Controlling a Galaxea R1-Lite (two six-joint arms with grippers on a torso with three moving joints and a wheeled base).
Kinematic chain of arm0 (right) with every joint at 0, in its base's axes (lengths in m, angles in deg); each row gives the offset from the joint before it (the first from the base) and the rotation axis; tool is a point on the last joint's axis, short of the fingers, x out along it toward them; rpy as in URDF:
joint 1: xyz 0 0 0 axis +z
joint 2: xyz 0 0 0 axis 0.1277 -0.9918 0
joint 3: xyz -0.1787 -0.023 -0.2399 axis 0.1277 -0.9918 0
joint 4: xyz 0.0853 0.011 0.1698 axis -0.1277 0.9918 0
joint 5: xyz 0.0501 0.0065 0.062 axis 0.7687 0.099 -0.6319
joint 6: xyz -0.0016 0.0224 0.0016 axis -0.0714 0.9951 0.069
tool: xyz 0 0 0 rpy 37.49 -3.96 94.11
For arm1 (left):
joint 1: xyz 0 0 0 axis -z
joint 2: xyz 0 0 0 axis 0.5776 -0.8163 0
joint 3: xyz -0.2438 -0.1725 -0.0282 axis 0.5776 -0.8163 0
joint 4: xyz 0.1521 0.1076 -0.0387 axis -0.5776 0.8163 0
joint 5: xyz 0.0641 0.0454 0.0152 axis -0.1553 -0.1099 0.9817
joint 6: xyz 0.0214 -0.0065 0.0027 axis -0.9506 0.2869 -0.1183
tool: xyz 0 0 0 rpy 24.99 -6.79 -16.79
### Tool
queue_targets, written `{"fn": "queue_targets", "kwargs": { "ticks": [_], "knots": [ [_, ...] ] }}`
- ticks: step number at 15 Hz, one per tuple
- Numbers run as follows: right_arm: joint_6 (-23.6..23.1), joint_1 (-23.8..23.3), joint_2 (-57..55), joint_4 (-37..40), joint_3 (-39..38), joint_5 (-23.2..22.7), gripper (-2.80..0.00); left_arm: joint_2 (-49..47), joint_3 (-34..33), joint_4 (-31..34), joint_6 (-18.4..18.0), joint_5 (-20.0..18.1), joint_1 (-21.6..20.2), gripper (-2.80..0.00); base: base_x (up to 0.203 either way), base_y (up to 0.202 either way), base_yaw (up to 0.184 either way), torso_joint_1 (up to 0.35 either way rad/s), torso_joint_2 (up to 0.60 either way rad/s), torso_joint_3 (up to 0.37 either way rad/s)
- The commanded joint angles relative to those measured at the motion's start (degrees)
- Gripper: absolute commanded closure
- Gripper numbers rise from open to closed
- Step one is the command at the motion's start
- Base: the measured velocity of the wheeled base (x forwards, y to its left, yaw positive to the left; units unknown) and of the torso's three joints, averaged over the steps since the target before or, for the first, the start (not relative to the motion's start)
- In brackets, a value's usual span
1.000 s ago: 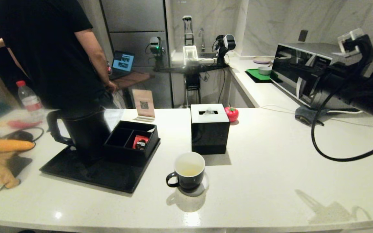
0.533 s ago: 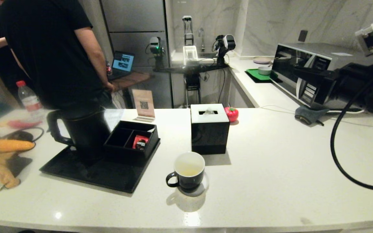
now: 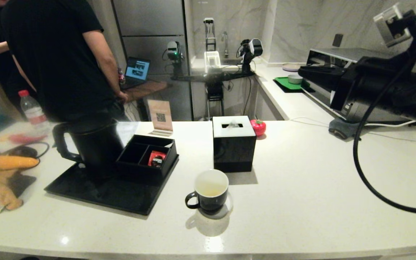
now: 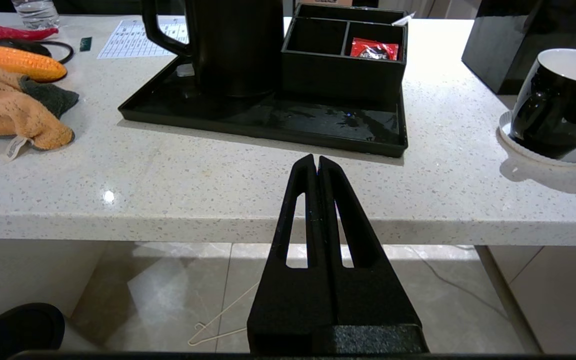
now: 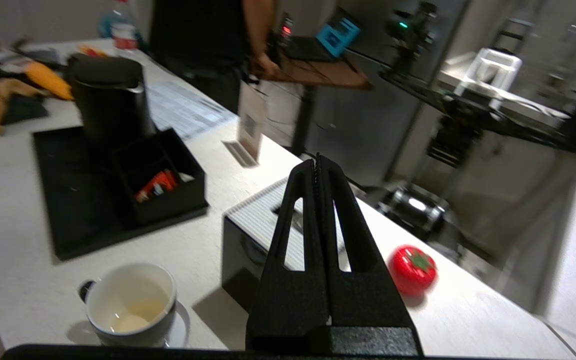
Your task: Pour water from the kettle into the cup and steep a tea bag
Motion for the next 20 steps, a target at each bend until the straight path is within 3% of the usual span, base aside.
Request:
{"fn": "queue_targets", "kwargs": {
  "ticks": [1,5,11,13,20],
  "knots": [
    [1.6,1.2,-5.7,0.0,4.1,-3.4,0.00,0.0,0.0,0.0,0.0,0.0,0.0,0.00,0.000,0.000,0.000,0.000,0.00,0.000],
    [2.5,3.4,-9.3,2.7,8.2,-2.4,0.00,0.0,0.0,0.0,0.0,0.0,0.0,0.00,0.000,0.000,0.000,0.000,0.00,0.000],
    [10.7,3.7,-16.7,16.9,27.7,0.7,0.00,0.0,0.0,0.0,0.0,0.0,0.0,0.00,0.000,0.000,0.000,0.000,0.00,0.000],
    [11.2,4.3,-20.5,23.1,33.6,2.9,0.00,0.0,0.0,0.0,0.0,0.0,0.0,0.00,0.000,0.000,0.000,0.000,0.00,0.000],
    [10.8,7.7,-32.9,37.5,50.5,3.8,0.00,0.0,0.0,0.0,0.0,0.0,0.0,0.00,0.000,0.000,0.000,0.000,0.00,0.000]
  ]
}}
